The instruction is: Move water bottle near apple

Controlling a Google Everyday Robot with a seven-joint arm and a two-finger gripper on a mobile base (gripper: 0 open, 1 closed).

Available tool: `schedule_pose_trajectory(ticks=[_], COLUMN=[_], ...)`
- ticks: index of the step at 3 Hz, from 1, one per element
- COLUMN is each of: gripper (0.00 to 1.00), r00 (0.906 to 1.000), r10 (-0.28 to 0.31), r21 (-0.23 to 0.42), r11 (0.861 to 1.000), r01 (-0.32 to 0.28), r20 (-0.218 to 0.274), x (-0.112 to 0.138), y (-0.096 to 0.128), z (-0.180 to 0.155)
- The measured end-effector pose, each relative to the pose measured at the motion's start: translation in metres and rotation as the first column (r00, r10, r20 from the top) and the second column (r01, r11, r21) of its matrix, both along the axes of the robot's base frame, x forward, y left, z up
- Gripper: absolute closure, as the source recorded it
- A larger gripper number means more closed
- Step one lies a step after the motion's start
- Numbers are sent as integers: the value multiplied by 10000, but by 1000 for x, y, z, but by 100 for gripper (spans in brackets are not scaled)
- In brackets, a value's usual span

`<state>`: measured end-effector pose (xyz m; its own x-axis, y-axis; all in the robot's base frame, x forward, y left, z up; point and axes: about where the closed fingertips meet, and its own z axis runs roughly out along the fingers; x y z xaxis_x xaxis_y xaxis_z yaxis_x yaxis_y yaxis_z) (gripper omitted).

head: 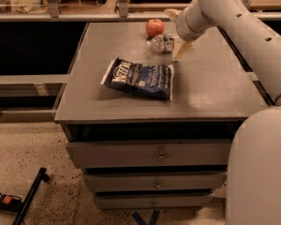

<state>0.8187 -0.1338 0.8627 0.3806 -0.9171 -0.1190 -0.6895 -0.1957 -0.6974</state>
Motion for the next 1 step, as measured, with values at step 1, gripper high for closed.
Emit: schedule_pose_trajectory(ticks=[1], gripper=[0], r00=[10000], r10=[1], r21=[0], r11=[10000], r01=[-1], r20=[-2], x=[0], y=[0], z=[2])
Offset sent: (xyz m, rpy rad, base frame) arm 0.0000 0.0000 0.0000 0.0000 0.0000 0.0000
